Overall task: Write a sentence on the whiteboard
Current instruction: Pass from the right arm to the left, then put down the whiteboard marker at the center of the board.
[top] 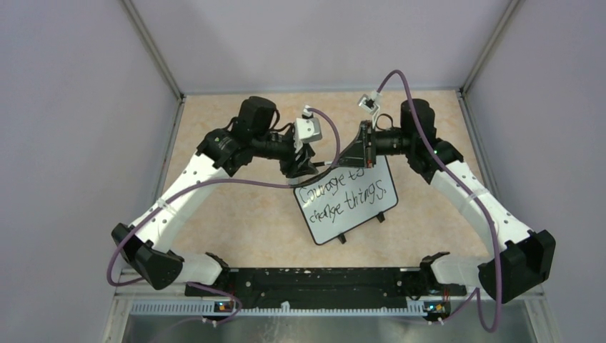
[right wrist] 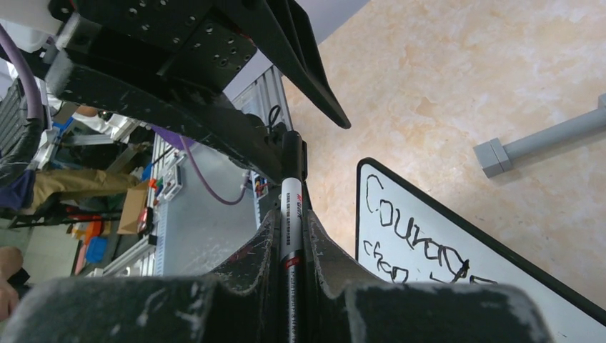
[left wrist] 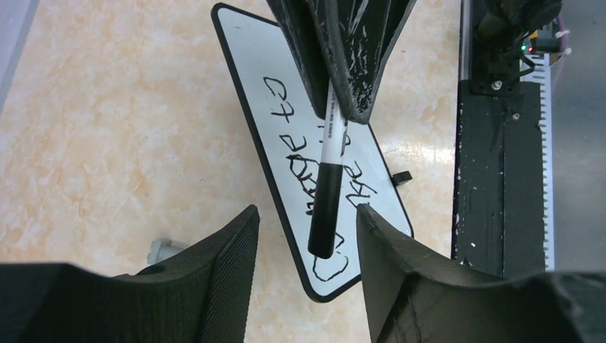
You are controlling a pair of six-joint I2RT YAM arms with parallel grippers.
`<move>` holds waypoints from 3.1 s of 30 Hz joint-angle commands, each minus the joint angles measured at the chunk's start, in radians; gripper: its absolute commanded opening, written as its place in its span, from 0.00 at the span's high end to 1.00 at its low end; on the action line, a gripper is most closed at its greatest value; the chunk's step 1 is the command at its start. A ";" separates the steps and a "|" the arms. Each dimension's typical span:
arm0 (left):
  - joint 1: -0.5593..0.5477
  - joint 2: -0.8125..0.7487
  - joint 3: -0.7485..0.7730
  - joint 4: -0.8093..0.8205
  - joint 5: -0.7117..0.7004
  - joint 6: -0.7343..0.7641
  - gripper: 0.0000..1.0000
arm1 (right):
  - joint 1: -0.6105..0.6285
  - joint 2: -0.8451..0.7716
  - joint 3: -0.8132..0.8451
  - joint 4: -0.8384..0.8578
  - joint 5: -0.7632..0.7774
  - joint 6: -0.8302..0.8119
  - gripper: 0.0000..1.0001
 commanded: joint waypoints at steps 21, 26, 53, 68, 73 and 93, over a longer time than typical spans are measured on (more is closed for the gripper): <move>-0.099 0.059 0.047 0.077 0.036 -0.029 1.00 | 0.036 0.018 -0.007 0.041 -0.027 0.001 1.00; -0.099 0.085 0.095 0.086 0.094 -0.045 1.00 | 0.067 0.023 0.001 0.001 -0.007 -0.053 1.00; 0.063 0.010 -0.015 0.001 0.066 -0.049 1.00 | -0.062 -0.005 0.175 -0.137 0.031 -0.154 0.53; 0.559 0.043 -0.188 -0.064 0.070 0.024 1.00 | -0.290 -0.031 0.186 -0.268 0.037 -0.231 0.17; 0.644 0.082 -0.299 -0.070 -0.108 0.089 1.00 | -0.325 -0.068 0.130 -0.323 0.077 -0.314 0.16; 0.666 0.190 -0.587 0.057 -0.241 0.145 0.93 | -0.419 -0.133 -0.065 -0.342 0.134 -0.412 0.16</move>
